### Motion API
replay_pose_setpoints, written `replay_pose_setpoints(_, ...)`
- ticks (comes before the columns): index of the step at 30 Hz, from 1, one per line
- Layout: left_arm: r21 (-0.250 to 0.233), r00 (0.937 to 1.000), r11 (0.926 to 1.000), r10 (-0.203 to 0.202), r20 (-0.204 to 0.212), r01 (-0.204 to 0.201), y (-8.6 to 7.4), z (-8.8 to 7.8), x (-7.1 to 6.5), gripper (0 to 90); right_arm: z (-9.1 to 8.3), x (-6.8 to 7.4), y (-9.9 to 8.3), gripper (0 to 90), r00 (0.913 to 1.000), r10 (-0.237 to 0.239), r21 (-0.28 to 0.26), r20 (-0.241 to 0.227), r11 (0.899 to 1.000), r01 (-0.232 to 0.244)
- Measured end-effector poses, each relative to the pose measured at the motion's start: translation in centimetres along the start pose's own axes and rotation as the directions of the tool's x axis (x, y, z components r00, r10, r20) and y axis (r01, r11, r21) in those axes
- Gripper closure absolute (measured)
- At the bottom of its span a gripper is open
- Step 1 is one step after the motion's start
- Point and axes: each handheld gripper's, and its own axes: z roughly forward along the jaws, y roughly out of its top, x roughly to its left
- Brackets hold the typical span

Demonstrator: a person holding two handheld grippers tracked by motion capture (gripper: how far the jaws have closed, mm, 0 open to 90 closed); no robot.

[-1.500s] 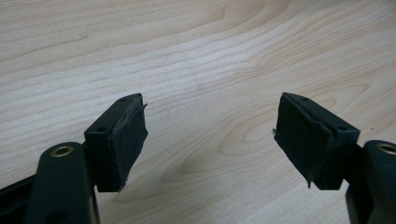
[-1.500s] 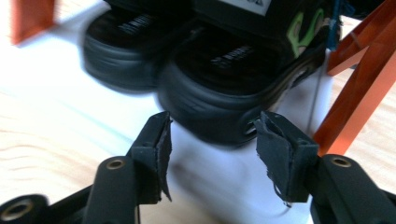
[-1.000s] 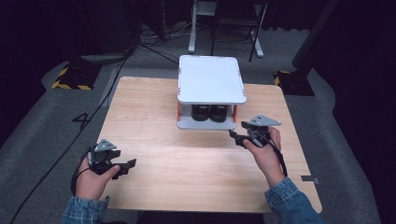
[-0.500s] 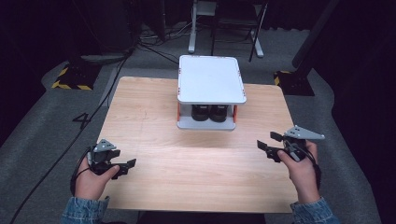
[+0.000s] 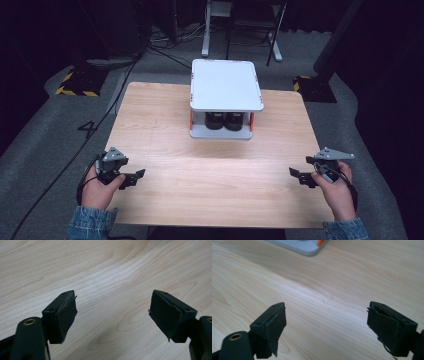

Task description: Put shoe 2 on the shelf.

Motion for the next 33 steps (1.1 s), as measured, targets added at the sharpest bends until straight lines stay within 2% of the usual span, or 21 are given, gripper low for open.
replay_pose_setpoints(4, 0.026, 0.9998, 0.9996, 0.013, -0.017, -0.012, 0.0, 0.7, 0.1, 22.0, 1.1, -0.8, -1.4, 16.1, 0.9996, 0.000, 0.104, 0.028, 0.995, -0.003)
replay_pose_setpoints(7, 0.041, 0.9999, 0.9992, 0.003, -0.012, -0.003, 0.0, 1.2, 0.2, 21.2, 1.8, -1.0, -2.1, 16.1, 0.9996, 0.017, 0.116, 0.025, 0.993, -0.019)
replay_pose_setpoints(10, 0.051, 0.9998, 0.9987, 0.007, -0.017, -0.006, 0.1, 1.5, 0.2, 20.5, 2.8, -1.1, -2.9, 16.1, 0.9991, 0.034, 0.115, 0.025, 0.993, -0.037)
replay_pose_setpoints(11, 0.049, 0.9998, 0.9988, -0.001, -0.020, 0.002, 0.1, 1.6, 0.1, 20.4, 3.1, -1.2, -3.1, 16.1, 0.9993, 0.027, 0.110, 0.025, 0.993, -0.030)
replay_pose_setpoints(12, 0.051, 0.9998, 0.9987, 0.010, -0.018, -0.009, 0.1, 1.8, 0.2, 20.0, 3.4, -1.2, -3.2, 16.1, 0.9996, 0.017, 0.095, 0.024, 0.995, -0.019)
replay_pose_setpoints(14, 0.055, 0.9998, 0.9985, 0.011, -0.015, -0.010, 0.1, 2.0, 0.2, 19.8, 4.0, -1.3, -3.5, 16.1, 0.9997, -0.001, 0.046, 0.026, 0.999, 0.000)
replay_pose_setpoints(15, 0.046, 0.9997, 0.9989, 0.015, -0.020, -0.014, 0.1, 2.1, 0.2, 19.7, 4.3, -1.4, -3.6, 16.1, 0.9996, -0.019, -0.003, 0.021, 1.000, 0.019)
replay_pose_setpoints(16, 0.033, 0.9995, 0.9994, 0.014, -0.029, -0.014, 0.2, 2.1, 0.3, 20.1, 4.5, -1.4, -3.6, 16.1, 0.9997, -0.013, -0.027, 0.018, 1.000, 0.014)
replay_pose_setpoints(18, 0.003, 0.9991, 0.9999, 0.013, -0.041, -0.013, 0.2, 2.3, 0.4, 21.4, 5.1, -1.6, -3.7, 16.1, 0.9995, -0.009, -0.006, 0.029, 1.000, 0.009)
replay_pose_setpoints(21, -0.008, 0.9985, 0.9999, 0.010, -0.053, -0.011, 0.0, 2.5, 0.4, 21.0, 5.8, -1.6, -3.9, 15.9, 0.9990, -0.007, 0.015, 0.045, 1.000, 0.007)
replay_pose_setpoints(23, -0.006, 0.9987, 0.9999, 0.012, -0.049, -0.012, -0.1, 2.8, 0.5, 20.5, 6.4, -1.7, -4.1, 12.7, 0.9988, 0.011, 0.001, 0.048, 1.000, -0.011)
replay_pose_setpoints(25, -0.015, 0.9986, 0.9999, 0.005, -0.053, -0.006, -0.3, 3.1, 0.6, 20.2, 6.5, -1.9, -4.0, 10.8, 0.9996, 0.001, 0.004, 0.028, 1.000, -0.001)
replay_pose_setpoints(29, -0.076, 0.9976, 0.9967, -0.032, -0.061, 0.027, -0.6, 3.4, 0.9, 18.5, 6.9, -2.1, -3.7, 1.0, 0.9996, -0.013, 0.023, 0.023, 1.000, 0.013)
replay_pose_setpoints(31, -0.080, 0.9948, 0.9963, -0.041, -0.093, 0.034, -0.7, 3.8, 1.1, 17.5, 7.1, -2.1, -3.6, 0.0, 0.9996, -0.005, 0.033, 0.028, 0.999, 0.004)
replay_pose_setpoints(33, -0.073, 0.9938, 0.9965, -0.048, -0.100, 0.041, -0.9, 4.0, 1.2, 17.5, 7.2, -2.2, -3.5, 0.0, 0.9995, -0.010, 0.034, 0.030, 0.999, 0.009)
